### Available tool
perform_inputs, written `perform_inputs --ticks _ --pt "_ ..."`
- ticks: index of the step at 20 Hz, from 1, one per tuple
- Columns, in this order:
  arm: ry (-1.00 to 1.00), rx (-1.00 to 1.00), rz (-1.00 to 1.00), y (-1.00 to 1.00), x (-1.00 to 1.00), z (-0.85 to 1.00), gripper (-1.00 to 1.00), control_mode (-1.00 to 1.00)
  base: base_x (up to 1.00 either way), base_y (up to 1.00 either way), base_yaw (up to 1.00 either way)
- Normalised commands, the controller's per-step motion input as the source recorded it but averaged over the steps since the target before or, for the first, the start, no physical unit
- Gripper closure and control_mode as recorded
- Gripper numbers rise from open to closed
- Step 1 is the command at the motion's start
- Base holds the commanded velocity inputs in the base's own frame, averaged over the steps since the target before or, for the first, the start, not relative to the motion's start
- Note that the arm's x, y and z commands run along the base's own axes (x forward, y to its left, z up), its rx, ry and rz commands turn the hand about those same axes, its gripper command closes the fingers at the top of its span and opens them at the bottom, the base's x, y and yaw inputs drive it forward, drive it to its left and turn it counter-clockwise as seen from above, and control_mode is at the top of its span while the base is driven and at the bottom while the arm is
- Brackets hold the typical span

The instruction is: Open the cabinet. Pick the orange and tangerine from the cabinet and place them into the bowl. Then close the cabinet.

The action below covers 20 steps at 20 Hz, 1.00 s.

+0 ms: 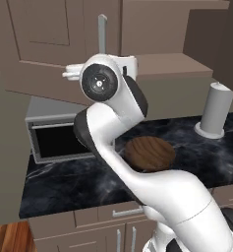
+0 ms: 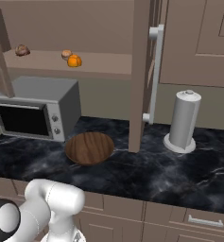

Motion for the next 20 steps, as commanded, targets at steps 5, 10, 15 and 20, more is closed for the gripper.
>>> perform_inputs --ticks 5,10,15,20 --pt "0.0 0.0 0.0 0.34 -0.47 0.0 1.0 -1.0 0.0 0.0 0.0" --pt "0.0 0.0 0.0 0.32 -0.44 0.0 1.0 -1.0 0.0 0.0 0.0" --pt "0.0 0.0 0.0 0.3 -0.39 -0.01 1.0 -1.0 0.0 0.0 0.0" --pt "0.0 0.0 0.0 0.26 -0.28 -0.08 1.0 -1.0 0.0 0.0 0.0"
